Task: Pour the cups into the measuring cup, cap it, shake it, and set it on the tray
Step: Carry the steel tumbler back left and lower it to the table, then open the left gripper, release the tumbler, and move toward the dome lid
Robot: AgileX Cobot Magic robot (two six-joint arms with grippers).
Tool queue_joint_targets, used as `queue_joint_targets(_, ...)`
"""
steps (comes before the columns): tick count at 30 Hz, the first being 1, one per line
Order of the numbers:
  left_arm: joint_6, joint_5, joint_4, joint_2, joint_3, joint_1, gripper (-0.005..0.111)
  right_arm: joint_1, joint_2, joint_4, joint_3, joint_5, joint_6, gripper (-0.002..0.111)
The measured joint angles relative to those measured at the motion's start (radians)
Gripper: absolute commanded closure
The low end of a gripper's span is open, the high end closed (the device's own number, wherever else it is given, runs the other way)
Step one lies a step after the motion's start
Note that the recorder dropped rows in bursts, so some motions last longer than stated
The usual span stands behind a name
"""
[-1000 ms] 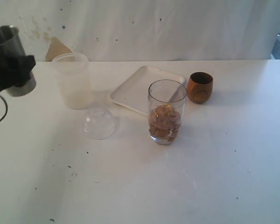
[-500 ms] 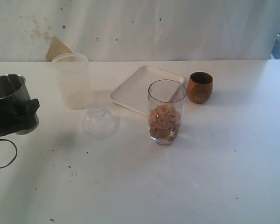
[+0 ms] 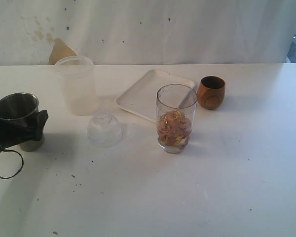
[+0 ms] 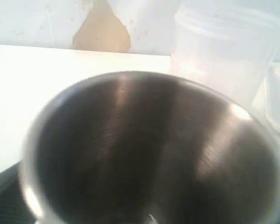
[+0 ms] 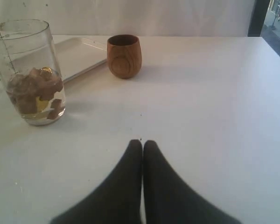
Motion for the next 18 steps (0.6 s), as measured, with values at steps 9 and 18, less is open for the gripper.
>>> queue_joint_targets(9,0.002,-0.005,-0.013,-0.102,0.055,0.001,0.002,0.000,0.000,0.000,0.000,0.000,0.000,0.108)
queue_joint_targets(18,0.050,-0.006,-0.022,-0.317,0.148,0.001,0.002,0.000,0.000,0.000,0.000,0.000,0.000,0.108)
